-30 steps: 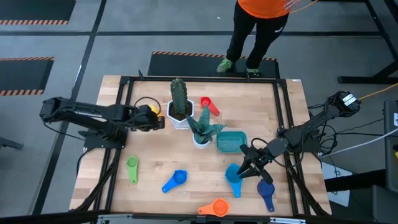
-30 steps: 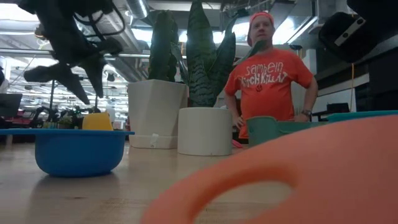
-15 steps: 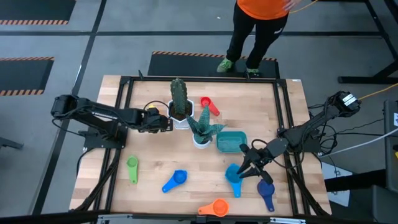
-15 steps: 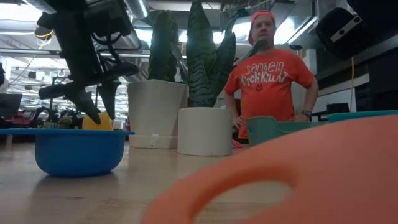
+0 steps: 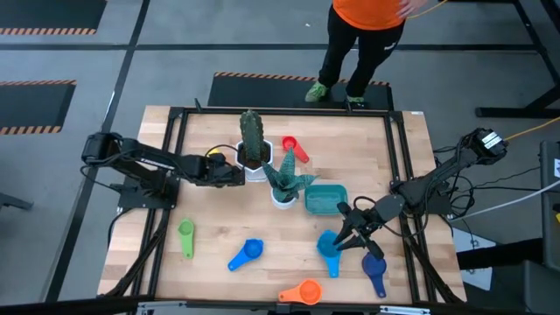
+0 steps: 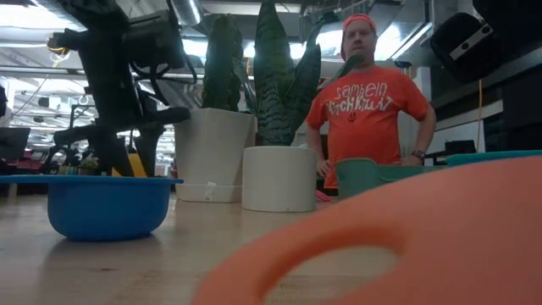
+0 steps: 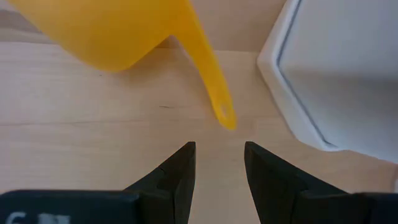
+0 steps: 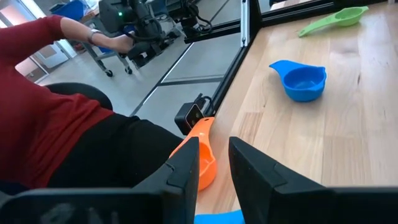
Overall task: Nest measuring cups in basket
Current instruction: Stack the yellow measuring cup on top of the light blue measuring cup
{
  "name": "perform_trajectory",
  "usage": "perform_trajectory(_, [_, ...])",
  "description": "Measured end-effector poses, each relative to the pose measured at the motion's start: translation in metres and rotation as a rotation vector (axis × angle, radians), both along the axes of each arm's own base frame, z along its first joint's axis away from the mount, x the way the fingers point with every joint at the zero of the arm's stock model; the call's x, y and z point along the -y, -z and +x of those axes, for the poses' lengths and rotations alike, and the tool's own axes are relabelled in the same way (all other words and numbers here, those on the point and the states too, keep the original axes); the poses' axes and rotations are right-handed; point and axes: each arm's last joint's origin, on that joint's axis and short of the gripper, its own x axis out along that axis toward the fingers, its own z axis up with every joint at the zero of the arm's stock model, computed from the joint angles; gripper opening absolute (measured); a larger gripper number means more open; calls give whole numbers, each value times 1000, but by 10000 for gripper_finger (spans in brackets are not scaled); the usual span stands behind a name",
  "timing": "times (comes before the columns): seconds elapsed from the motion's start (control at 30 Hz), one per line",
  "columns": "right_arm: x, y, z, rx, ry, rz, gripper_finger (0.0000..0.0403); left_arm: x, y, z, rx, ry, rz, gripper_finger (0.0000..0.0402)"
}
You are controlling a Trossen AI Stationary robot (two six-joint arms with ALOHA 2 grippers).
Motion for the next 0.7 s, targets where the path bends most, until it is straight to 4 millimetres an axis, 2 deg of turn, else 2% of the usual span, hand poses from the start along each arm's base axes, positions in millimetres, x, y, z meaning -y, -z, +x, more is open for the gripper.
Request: perform_trajectory(0.7, [0, 1, 0, 6, -7, -24, 92, -3, 4, 4, -4, -25, 105, 131])
